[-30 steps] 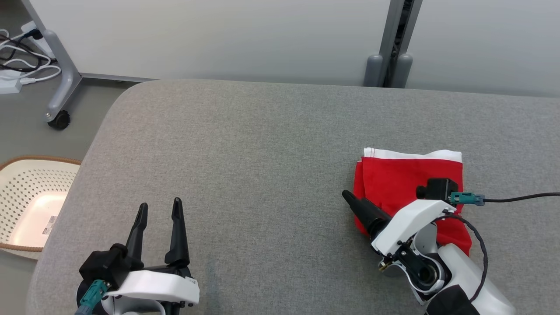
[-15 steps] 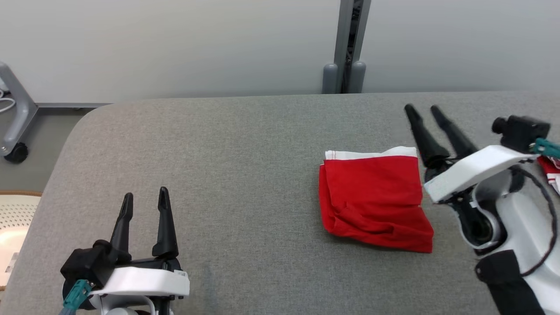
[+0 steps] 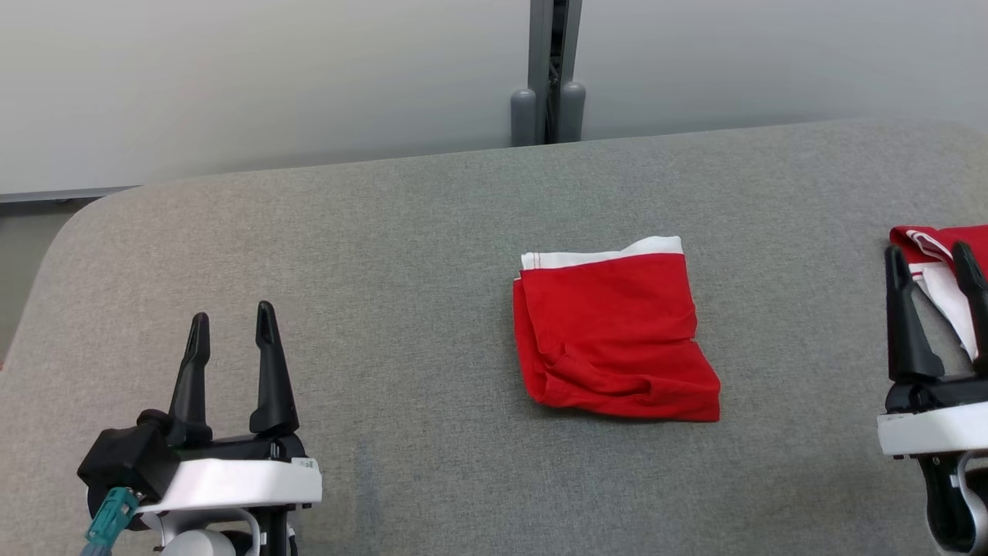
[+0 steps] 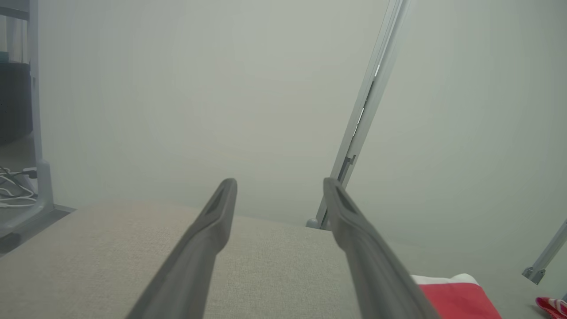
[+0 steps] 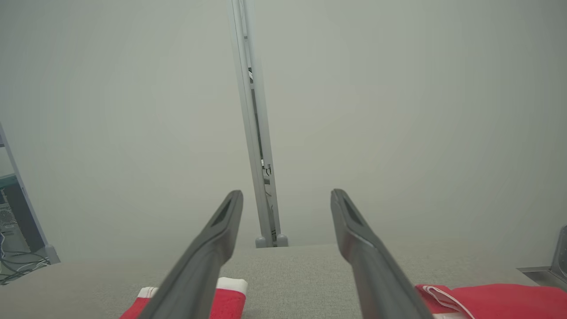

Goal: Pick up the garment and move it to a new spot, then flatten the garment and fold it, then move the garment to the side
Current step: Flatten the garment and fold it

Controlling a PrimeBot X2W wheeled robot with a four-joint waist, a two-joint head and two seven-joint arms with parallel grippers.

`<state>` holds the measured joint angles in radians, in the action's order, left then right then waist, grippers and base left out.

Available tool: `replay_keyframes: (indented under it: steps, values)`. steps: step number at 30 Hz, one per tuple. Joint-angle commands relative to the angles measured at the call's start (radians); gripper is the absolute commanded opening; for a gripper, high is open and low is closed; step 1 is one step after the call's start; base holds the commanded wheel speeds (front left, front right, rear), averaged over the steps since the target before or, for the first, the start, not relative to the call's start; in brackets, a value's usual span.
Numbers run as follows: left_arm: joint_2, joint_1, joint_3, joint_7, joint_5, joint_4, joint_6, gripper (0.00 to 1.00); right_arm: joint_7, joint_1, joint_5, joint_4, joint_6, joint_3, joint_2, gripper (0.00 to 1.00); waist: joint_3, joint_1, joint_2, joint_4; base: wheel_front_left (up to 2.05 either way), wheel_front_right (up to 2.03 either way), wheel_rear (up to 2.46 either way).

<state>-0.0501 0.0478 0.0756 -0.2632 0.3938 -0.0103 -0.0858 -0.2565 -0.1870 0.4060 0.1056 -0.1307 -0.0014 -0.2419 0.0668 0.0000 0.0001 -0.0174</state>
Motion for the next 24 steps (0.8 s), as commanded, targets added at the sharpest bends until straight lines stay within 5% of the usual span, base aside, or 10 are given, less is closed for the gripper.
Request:
replay_keyframes:
  steps: [1,10,24]
  values:
    - [-0.002,-0.002,-0.003,-0.001,-0.012,-0.002,0.003,1.0,-0.007,0.022,-0.015,-0.007,0.0,-0.019,0.003,1.0,0.006,0.0,-0.0001,-0.008,0.0,0.0,0.0]
    - [-0.003,-0.031,-0.005,-0.001,-0.031,-0.026,0.006,1.0,-0.01,0.083,-0.027,-0.038,0.0,-0.051,0.07,1.0,0.018,0.0,-0.0001,-0.023,0.0,0.0,0.0]
    - [-0.003,-0.009,0.025,-0.001,-0.016,-0.031,0.008,1.0,-0.007,0.061,0.05,0.034,0.0,-0.016,0.023,1.0,0.055,0.0,-0.0001,0.023,0.0,0.0,0.0]
